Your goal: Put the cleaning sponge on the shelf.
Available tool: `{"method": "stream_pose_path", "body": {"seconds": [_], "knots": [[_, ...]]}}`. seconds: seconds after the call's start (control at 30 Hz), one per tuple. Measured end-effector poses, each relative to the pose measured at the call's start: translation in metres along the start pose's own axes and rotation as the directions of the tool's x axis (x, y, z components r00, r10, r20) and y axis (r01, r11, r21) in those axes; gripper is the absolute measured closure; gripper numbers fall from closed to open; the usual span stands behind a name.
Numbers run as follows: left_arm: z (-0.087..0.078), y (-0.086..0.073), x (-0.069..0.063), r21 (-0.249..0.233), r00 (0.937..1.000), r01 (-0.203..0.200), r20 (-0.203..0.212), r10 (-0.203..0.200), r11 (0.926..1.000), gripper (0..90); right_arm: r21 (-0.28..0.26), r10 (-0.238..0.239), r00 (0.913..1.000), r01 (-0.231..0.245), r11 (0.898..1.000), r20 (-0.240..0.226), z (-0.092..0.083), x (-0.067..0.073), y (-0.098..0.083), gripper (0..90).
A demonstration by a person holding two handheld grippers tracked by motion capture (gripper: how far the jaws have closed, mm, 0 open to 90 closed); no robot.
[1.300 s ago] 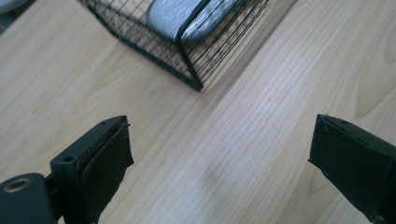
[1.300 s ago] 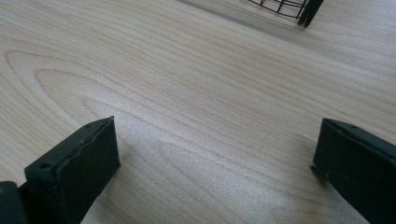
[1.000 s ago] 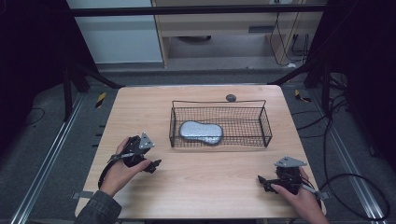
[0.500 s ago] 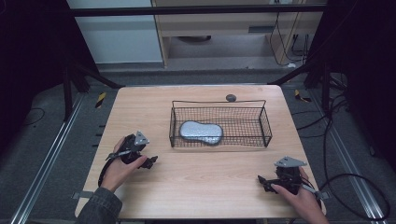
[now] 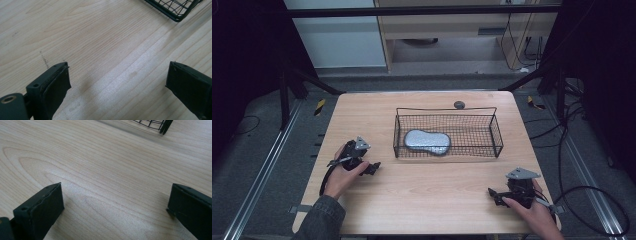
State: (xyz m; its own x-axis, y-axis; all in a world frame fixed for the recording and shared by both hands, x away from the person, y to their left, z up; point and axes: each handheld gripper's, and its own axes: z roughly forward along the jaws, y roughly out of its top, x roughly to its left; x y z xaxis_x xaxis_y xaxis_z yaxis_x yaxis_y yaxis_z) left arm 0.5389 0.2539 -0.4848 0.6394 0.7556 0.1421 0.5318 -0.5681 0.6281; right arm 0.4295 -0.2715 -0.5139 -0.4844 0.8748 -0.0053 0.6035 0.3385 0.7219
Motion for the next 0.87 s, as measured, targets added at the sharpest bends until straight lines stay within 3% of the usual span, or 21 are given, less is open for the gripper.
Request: {"method": "stream_pose_path", "body": {"seconds": [0.37, 0.47, 0.57, 0.73, 0.87], "knots": [[0.012, -0.004, 0.004, 0.000, 0.9984, 0.054, 0.013, -0.054, 0.9985, 3.0, 0.000, 0.000, 1.0000, 0.000, 1.000, 0.000, 0.000, 0.000, 0.000, 0.4], [0.016, -0.008, 0.009, -0.020, 0.9937, 0.102, 0.047, -0.101, 0.9945, 1.9, 0.000, 0.001, 1.0000, -0.001, 1.000, 0.000, 0.000, 0.000, 0.000, 0.4], [0.017, -0.013, 0.013, -0.050, 0.9916, 0.119, 0.056, -0.117, 0.9916, 0.0, 0.000, 0.001, 1.0000, -0.001, 1.000, 0.000, 0.000, 0.000, 0.000, 0.4], [0.018, -0.018, 0.014, -0.092, 0.9913, 0.121, 0.064, -0.115, 0.9884, 0.0, 0.001, 0.002, 1.0000, -0.002, 1.000, 0.000, 0.000, 0.000, 0.000, 0.4], [0.018, -0.018, 0.014, -0.092, 0.9915, 0.119, 0.065, -0.113, 0.9887, 0.0, 0.000, 0.000, 1.0000, 0.000, 1.000, 0.000, 0.000, 0.000, 0.000, 0.4]]}}
